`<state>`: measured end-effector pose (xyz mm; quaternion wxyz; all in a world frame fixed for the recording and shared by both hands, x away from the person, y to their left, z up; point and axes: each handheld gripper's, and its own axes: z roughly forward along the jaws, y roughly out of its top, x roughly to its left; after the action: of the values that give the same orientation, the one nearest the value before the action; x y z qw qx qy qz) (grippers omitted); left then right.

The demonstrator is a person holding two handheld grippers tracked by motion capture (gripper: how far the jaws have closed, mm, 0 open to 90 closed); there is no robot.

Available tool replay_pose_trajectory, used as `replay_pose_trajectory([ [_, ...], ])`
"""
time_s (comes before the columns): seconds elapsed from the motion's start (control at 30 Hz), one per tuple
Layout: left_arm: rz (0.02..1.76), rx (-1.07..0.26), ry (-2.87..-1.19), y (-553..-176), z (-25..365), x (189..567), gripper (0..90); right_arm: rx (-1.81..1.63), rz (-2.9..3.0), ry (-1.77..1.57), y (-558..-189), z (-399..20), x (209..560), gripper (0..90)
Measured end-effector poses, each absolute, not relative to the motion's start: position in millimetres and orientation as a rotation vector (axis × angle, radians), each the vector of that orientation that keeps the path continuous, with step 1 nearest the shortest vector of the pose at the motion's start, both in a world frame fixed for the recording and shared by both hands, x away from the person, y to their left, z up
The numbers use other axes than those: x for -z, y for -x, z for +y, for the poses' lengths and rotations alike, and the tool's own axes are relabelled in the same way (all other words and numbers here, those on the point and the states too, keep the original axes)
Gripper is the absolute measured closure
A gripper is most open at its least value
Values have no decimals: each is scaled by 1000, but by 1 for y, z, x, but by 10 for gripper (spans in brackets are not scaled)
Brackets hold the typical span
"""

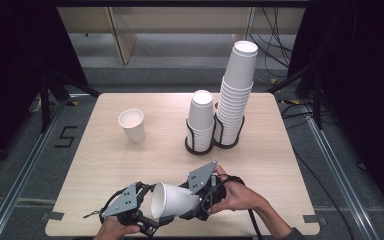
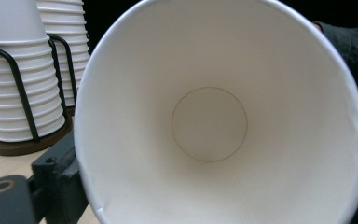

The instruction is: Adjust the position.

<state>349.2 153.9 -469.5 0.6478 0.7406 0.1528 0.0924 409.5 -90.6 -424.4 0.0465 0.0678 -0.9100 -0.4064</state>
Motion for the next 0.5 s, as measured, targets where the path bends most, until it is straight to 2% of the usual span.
replay_pose_trajectory([
  [0.5,352,-216,-1677,-348,155,467,103,1207,-2813,-109,-407,-87,429,176],
])
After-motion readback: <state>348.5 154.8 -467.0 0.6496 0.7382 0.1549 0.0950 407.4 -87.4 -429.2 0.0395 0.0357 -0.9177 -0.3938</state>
